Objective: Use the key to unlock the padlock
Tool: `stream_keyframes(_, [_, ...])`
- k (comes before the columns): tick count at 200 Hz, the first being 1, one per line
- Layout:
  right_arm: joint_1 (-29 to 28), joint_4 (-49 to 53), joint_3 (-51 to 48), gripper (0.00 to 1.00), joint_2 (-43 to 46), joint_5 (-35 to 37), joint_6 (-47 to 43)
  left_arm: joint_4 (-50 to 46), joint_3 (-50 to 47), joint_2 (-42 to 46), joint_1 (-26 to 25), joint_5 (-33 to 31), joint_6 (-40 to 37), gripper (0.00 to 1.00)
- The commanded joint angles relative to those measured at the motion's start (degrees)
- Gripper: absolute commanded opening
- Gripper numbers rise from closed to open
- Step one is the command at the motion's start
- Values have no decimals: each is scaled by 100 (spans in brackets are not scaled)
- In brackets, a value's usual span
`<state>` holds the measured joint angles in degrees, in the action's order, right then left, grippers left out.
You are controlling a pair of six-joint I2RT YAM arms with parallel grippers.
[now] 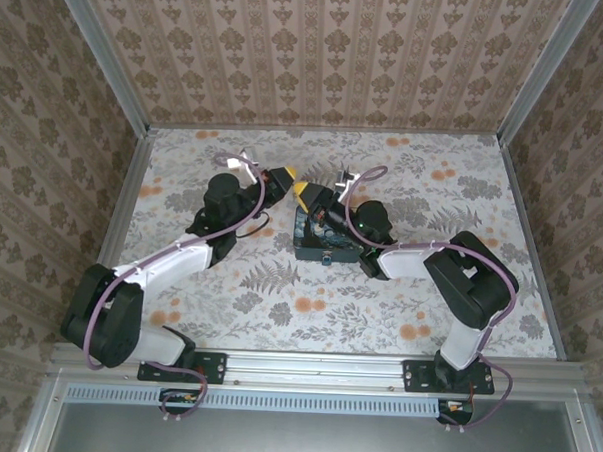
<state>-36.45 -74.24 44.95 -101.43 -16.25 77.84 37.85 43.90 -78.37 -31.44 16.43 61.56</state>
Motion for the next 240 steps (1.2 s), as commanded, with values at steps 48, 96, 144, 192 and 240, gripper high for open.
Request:
stream_keyframes(48, [-38, -250, 137, 19, -70, 129, -32, 277, -84, 32, -29, -48, 17, 0])
stream_keyframes(96, [-20, -255, 187, 15, -110, 152, 15, 340, -214, 102, -38, -97, 58, 0])
stream_keyframes(144, [-20, -252, 201, 2, -149, 140, 38, 393, -303, 144, -42, -131, 62, 0])
stream_keyframes(192, [32, -241, 145, 0, -166, 174, 61, 646, -458, 212, -46, -166, 220, 0])
stream_keyframes(240, [57, -250, 93, 0, -248, 209, 99, 655, -515, 425, -133, -219, 242, 0])
